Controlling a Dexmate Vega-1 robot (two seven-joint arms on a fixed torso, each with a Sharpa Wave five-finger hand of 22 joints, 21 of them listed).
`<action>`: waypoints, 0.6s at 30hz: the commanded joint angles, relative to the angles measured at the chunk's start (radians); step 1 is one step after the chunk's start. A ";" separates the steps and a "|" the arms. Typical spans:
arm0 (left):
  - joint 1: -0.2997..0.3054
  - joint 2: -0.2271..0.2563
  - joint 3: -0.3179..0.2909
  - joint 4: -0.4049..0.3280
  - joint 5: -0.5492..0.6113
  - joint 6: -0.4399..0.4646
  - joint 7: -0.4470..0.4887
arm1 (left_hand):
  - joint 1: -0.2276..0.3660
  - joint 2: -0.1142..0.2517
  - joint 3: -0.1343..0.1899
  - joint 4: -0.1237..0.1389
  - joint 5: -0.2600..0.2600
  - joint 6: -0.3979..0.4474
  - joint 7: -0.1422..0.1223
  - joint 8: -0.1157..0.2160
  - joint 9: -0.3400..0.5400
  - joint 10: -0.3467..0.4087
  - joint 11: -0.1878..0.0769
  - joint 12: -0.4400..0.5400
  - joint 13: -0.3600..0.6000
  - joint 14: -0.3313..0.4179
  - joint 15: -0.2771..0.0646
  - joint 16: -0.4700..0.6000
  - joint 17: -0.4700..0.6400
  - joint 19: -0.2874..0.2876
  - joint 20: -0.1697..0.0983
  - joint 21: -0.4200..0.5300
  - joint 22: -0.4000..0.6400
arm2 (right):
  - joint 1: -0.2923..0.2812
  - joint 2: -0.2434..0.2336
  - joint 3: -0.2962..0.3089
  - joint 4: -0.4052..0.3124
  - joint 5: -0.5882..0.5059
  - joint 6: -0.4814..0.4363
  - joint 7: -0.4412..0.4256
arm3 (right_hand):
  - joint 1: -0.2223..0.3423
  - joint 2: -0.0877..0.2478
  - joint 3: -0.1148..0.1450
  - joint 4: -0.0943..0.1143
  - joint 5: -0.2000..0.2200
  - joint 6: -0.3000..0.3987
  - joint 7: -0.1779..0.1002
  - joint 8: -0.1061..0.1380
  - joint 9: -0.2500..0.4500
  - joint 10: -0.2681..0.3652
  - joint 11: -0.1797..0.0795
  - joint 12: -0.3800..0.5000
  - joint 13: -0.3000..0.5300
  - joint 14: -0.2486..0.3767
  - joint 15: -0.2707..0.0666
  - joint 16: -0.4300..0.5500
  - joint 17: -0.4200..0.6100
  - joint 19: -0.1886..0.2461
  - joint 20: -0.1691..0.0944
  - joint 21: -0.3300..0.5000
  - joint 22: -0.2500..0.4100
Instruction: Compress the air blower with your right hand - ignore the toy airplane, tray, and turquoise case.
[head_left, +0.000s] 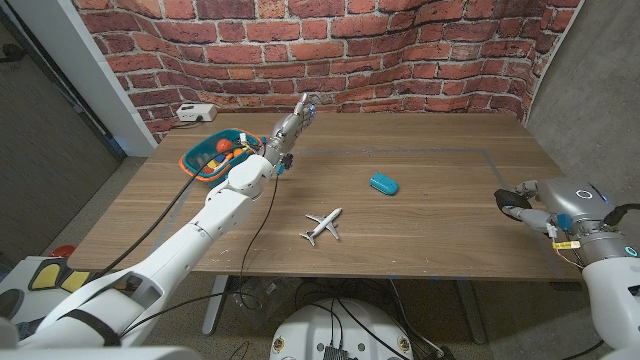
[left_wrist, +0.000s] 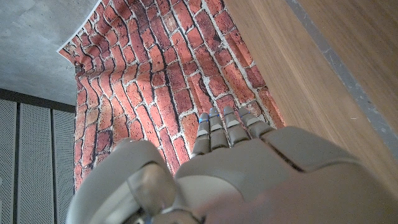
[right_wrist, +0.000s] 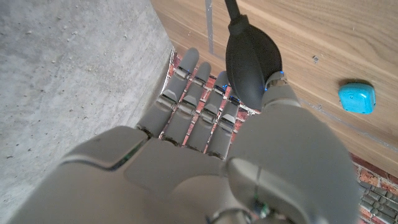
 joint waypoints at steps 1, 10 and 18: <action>0.011 0.010 -0.002 -0.021 0.004 0.020 0.011 | 0.008 -0.002 -0.007 0.002 -0.005 0.002 -0.003 -0.003 0.005 0.003 0.000 -0.005 0.002 0.012 0.001 -0.001 0.005 0.005 0.000 0.004 0.005 | 0.032 -0.058 -0.016 0.053 -0.005 -0.033 0.091 | -0.012 0.000 0.003 0.003 0.004 0.002 0.007 0.000 0.003 -0.003 0.004 0.004 0.003 -0.004 -0.117 0.007 0.002 -0.005 -0.141 -0.004 0.001; 0.016 0.013 -0.003 -0.024 0.006 0.019 0.014 | 0.009 -0.002 -0.008 0.002 -0.006 0.000 -0.006 -0.004 0.006 0.003 -0.001 -0.005 0.002 0.011 0.000 -0.002 0.005 0.004 0.009 0.003 0.005 | 0.057 -0.113 -0.036 0.075 -0.003 -0.059 0.166 | -0.014 0.004 0.004 0.004 0.004 0.000 0.009 -0.002 0.003 -0.006 0.003 0.004 0.002 -0.007 -0.117 0.008 0.003 -0.005 -0.141 -0.005 0.000; 0.020 0.010 -0.003 -0.017 0.001 0.012 0.009 | 0.010 -0.002 -0.009 0.002 -0.007 0.003 -0.003 -0.004 0.006 0.004 -0.002 -0.005 0.002 0.012 -0.001 -0.001 0.005 0.005 0.010 0.004 0.005 | 0.078 -0.150 -0.065 0.093 -0.015 -0.099 0.235 | -0.017 0.007 0.004 0.005 0.004 0.000 0.009 -0.002 0.003 -0.003 0.004 0.006 0.002 -0.006 -0.117 0.009 0.003 -0.003 -0.141 -0.005 0.000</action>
